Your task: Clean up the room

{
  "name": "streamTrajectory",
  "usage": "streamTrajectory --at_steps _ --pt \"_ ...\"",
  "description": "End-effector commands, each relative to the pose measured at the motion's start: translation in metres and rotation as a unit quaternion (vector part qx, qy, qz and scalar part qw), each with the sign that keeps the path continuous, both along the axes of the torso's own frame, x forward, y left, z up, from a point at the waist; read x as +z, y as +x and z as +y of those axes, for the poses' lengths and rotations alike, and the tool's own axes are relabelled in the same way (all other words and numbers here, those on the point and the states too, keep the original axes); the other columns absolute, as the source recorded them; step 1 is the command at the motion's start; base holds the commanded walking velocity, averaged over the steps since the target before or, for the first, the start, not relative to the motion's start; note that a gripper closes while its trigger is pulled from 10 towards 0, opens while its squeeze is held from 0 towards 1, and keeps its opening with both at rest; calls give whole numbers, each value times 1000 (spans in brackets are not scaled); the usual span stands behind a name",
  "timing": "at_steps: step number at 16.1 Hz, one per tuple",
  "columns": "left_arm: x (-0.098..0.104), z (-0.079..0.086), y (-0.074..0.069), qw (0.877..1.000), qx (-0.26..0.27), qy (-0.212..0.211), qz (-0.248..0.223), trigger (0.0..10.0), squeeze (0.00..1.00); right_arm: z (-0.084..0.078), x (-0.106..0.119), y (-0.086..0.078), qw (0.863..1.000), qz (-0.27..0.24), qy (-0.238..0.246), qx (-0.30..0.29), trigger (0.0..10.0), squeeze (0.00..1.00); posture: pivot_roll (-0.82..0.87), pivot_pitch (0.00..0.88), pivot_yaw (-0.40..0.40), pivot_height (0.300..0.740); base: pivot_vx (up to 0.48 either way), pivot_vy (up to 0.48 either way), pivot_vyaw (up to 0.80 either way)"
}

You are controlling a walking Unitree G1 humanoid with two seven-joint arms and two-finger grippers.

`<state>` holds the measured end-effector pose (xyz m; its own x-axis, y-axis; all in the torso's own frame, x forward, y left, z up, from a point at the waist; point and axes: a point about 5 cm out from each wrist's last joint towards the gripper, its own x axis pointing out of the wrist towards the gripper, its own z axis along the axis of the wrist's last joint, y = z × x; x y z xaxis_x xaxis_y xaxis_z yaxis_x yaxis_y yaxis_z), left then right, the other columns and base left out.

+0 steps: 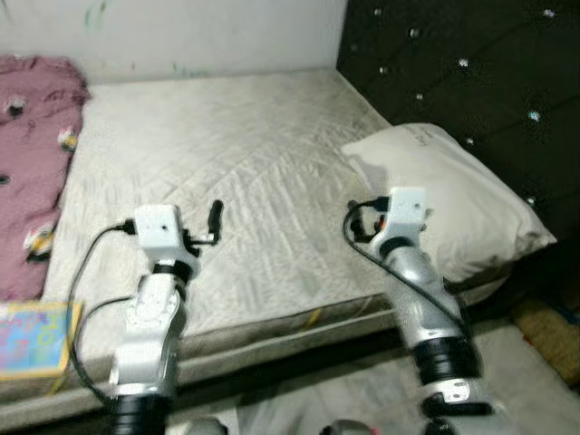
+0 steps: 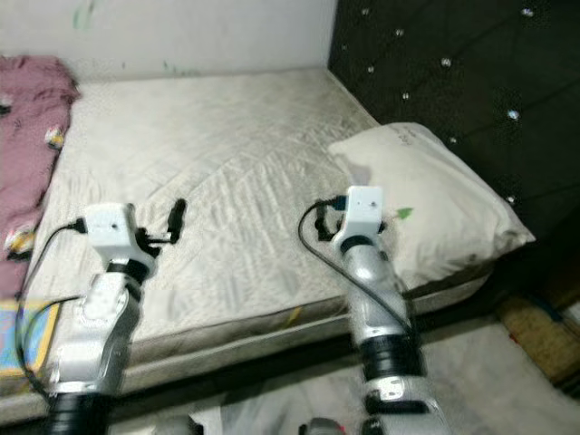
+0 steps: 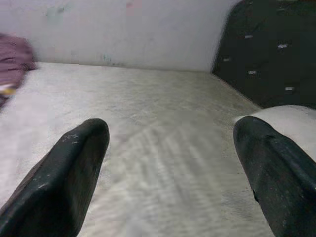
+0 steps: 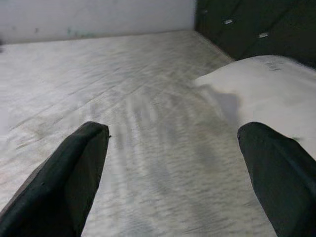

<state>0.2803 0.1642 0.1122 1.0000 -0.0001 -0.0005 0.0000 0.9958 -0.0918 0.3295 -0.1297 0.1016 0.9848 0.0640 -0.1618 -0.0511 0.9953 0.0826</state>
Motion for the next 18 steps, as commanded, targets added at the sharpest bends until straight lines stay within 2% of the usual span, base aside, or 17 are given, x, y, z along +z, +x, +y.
streamTrajectory --at_steps 1,10,18 --pt "3 1 1 1000 1 0 -4 10000 0 2 6 3 1000 -7 -2 5 10000 0 -39 0 -44 740 0 480 0" --pt "3 0 1 1000 -1 -1 -8 10000 0 1 4 3 1000 -3 -5 8 10000 0 -40 0 -48 740 0 480 0" --pt "8 -2 0 1000 -10 -1 -28 10000 0 2 4 3 1000 -3 -7 9 10000 0 -41 0 -47 740 35 0 0"
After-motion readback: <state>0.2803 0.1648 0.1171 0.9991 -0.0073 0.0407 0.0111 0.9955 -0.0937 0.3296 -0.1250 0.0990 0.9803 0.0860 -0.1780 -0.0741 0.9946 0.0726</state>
